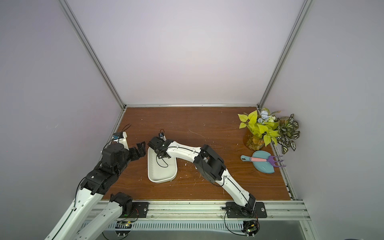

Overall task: Put the usb flash drive into the storage box
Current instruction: Place the USB flash in the storage box, then pick up the USB flash from the center of the board.

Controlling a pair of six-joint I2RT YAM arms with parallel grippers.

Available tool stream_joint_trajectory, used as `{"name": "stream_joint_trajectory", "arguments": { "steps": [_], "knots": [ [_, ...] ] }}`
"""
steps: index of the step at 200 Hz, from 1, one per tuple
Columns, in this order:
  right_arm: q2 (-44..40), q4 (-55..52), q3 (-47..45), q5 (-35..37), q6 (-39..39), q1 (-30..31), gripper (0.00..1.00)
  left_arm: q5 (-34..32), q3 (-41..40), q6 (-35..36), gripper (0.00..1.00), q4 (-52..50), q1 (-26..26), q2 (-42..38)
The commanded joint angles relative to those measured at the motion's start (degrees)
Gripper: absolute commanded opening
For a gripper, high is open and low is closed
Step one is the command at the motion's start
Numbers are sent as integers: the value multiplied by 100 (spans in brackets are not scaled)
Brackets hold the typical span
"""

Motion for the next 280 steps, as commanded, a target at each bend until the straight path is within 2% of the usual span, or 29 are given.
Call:
{"name": "stream_joint_trajectory", "arguments": {
  "steps": [1,39,52,70,85,98,105,113,125,134,141,172,187,216,244,280],
  "knots": [
    [-417,-138,262,64,-25,95,45,27,32,43,100,-29,46,-18],
    [-1470,-127,-10,-72,-258,180,46,85,32,58,100,-15,46,-7],
    [-2095,-14,-496,153,-412,112,46,241,42,101,99,12,31,25],
    [-3265,444,-1724,521,-599,-237,48,572,12,212,95,140,-51,91],
    [-4332,1108,-3146,453,-652,-914,48,1181,28,336,87,310,-139,335],
    [-5165,1756,-4383,-199,-678,-1762,48,1546,168,184,84,297,-329,746],
    [-5602,2099,-4995,-499,-708,-2245,48,1630,246,16,83,312,-600,963],
    [-5997,2379,-5613,-685,-737,-2735,48,1439,357,-163,82,383,-1074,1192],
    [-6400,2642,-6312,-856,-845,-3398,49,597,655,-373,81,419,-2094,1684],
    [-6550,2777,-6701,-931,-896,-3824,49,39,917,-511,81,415,-2708,2046],
    [-6607,2867,-6936,-1051,-927,-4121,50,-116,1096,-647,81,419,-3003,2440],
    [-6511,3341,-7643,-1756,-709,-5014,49,49,1833,-1071,72,549,-3470,4009],
    [-6434,3543,-7814,-1802,-601,-5082,49,52,2109,-1091,69,757,-3786,4545],
    [-6237,3816,-7992,-1842,-467,-5177,49,564,2524,-788,65,1286,-4264,5466],
    [-6136,4000,-8098,-1973,-417,-5236,48,889,2974,-792,54,1299,-4509,6353],
    [-6237,4052,-8167,-1885,-426,-5242,48,919,3423,-834,53,1210,-4769,7040]
  ]
}}
